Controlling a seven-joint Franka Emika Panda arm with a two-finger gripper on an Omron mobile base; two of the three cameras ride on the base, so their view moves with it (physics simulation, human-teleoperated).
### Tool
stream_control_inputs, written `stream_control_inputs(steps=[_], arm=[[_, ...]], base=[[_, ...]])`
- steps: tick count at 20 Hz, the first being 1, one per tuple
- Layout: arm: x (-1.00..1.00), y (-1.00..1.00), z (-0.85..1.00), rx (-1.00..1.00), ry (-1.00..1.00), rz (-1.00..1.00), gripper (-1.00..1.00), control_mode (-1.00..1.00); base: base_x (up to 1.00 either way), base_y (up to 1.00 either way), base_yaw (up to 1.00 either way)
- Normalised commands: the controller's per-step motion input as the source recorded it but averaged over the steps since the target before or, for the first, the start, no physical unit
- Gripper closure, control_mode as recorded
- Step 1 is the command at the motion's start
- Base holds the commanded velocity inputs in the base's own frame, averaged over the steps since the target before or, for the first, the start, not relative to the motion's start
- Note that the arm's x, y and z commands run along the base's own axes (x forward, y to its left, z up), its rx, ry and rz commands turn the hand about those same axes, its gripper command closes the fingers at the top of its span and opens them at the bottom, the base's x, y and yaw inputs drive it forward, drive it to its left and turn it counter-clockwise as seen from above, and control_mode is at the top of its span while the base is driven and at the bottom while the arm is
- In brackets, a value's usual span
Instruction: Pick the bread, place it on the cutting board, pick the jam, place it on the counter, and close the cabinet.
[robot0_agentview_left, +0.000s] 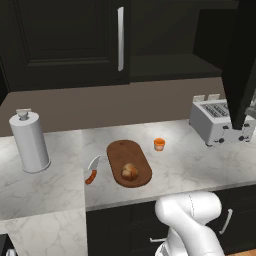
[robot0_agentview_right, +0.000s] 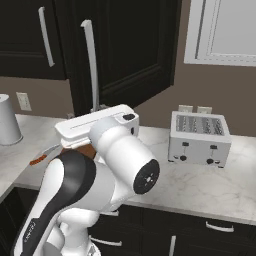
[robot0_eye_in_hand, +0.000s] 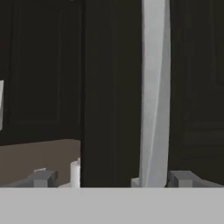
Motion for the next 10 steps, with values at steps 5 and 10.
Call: stream_control_inputs(steps=[5,10], arm=[[0.00,0.30,0.00,0.00,0.00,0.02,-1.00,-1.00],[0.00,0.36,0.04,0.00,0.00,0.03,-1.00,-1.00]], base=[[0.00,0.00,0.00],[0.00,0.00,0.00]])
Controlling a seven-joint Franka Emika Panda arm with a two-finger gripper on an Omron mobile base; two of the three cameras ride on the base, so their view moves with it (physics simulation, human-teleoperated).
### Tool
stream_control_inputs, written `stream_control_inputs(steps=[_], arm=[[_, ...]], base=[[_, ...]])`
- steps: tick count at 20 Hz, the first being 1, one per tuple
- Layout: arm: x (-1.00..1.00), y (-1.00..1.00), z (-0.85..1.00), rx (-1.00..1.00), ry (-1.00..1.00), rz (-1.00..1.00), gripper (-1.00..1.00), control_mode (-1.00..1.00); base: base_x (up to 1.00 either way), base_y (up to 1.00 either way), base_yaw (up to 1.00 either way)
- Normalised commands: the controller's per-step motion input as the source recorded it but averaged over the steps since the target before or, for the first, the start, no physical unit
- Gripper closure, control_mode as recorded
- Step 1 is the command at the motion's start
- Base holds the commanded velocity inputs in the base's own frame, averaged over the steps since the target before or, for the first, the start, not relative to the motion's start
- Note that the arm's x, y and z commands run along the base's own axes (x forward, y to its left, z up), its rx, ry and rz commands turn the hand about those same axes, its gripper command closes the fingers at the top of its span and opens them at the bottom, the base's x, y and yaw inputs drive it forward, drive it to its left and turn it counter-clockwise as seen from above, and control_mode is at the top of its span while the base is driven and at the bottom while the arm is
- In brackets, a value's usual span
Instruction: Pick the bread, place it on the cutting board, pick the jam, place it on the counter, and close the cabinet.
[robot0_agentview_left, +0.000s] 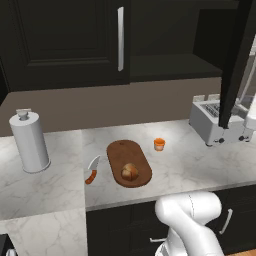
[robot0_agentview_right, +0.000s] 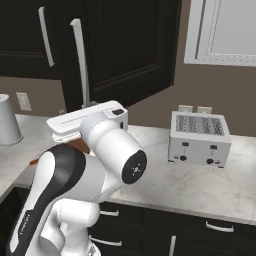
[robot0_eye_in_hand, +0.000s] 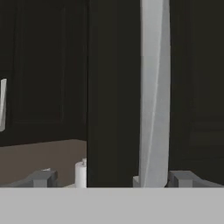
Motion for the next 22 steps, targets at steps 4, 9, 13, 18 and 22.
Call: stream_control_inputs(steps=[4,9,13,18,22], arm=[[0.00,0.42,0.04,0.00,0.01,0.04,-1.00,-1.00],[0.07,0.42,0.07,0.00,0.02,0.06,-1.00,-1.00],[0.12,0.37,0.12,0.00,0.00,0.05,-1.00,-1.00],[0.17,0.32,0.16,0.00,0.03,0.02,-1.00,-1.00],[0.14,0.32,0.15,0.00,0.07,0.00,-1.00,-1.00]], base=[[0.00,0.00,0.00],[0.00,0.00,0.00],[0.00,0.00,0.00],[0.00,0.00,0.00],[0.00,0.00,0.00]])
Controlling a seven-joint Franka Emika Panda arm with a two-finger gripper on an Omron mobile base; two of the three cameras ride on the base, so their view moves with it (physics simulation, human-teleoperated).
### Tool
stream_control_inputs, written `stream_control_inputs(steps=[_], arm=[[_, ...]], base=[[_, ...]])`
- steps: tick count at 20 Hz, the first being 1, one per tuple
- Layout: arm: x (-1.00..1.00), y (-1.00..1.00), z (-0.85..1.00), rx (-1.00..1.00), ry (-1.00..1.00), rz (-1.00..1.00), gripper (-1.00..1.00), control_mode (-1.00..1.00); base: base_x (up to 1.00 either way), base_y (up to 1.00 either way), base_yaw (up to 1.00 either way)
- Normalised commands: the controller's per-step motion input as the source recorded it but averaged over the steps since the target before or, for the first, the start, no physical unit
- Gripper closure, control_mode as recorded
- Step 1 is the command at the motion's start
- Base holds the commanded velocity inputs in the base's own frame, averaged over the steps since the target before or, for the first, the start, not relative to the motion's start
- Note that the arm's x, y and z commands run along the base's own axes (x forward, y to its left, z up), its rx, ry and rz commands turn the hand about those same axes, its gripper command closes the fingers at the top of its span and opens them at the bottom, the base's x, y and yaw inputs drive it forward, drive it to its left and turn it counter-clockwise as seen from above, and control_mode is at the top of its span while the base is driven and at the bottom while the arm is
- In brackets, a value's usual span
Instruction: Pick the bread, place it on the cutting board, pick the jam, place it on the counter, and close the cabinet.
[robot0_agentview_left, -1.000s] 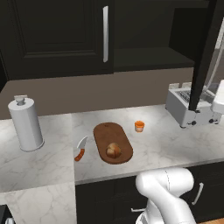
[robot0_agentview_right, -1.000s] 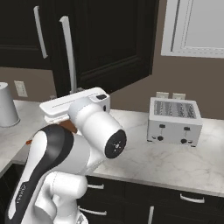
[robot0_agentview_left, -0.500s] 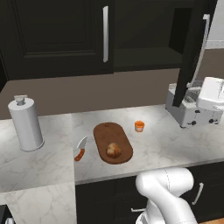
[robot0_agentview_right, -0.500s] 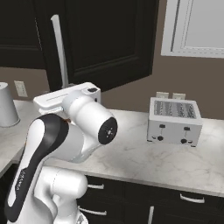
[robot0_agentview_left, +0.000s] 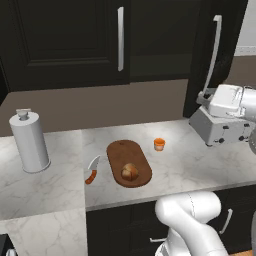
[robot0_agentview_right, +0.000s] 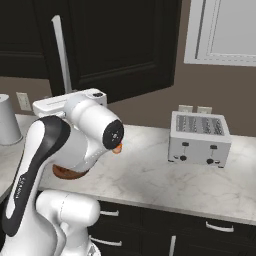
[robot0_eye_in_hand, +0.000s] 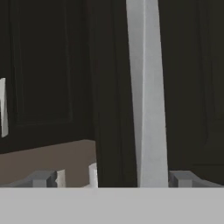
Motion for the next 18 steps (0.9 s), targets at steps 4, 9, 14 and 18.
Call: stream_control_inputs(steps=[4,9,14,18], arm=[[0.17,0.32,0.11,0.00,0.07,0.00,-1.00,-1.00],[0.27,0.28,0.02,0.00,0.04,0.01,-1.00,-1.00],[0.32,0.24,0.00,0.00,0.01,0.01,-1.00,-1.00],[0.31,0.21,0.00,0.00,0.00,0.00,-1.00,-1.00]], base=[[0.00,0.00,0.00],[0.00,0.00,0.00],[0.00,0.00,0.00],[0.00,0.00,0.00]])
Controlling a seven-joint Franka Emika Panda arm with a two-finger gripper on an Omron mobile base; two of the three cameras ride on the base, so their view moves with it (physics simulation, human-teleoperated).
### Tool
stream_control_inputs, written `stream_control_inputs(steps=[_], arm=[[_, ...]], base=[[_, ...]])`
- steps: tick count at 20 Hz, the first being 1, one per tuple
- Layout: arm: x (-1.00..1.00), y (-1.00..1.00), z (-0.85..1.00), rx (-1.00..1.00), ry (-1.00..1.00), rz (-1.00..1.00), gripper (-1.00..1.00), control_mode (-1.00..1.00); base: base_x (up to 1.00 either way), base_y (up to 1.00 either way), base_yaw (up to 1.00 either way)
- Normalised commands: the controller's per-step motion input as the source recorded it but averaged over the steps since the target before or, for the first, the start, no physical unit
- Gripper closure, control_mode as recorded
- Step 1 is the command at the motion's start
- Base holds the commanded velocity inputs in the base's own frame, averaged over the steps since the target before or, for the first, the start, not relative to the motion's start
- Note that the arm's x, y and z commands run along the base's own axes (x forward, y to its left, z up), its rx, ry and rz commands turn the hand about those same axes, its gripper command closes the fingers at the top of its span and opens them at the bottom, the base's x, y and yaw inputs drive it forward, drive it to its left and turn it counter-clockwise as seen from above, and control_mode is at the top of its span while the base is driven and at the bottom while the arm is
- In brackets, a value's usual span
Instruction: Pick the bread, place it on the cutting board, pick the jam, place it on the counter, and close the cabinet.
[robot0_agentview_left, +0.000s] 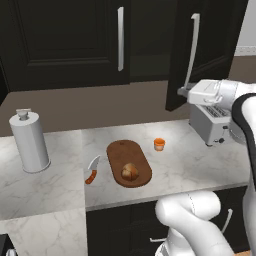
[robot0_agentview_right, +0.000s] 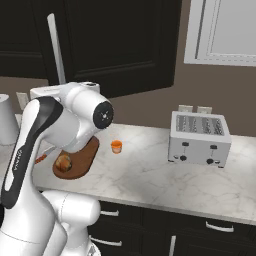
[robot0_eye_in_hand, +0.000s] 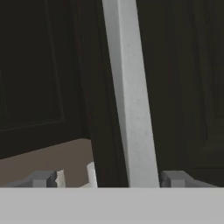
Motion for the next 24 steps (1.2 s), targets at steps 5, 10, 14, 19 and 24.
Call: stream_control_inputs(steps=[5,10,14,19,24], arm=[[0.33,0.26,0.00,0.00,0.00,0.00,-1.00,-1.00],[0.29,0.25,0.00,0.00,0.00,0.00,-1.00,-1.00],[0.16,0.18,-0.01,0.00,0.00,0.00,-1.00,-1.00],[0.23,0.22,-0.04,0.00,0.00,0.00,-1.00,-1.00],[0.30,0.23,-0.03,0.00,0.00,0.00,-1.00,-1.00]], base=[[0.00,0.00,0.00],[0.00,0.00,0.00],[0.00,0.00,0.00],[0.00,0.00,0.00],[0.00,0.00,0.00]])
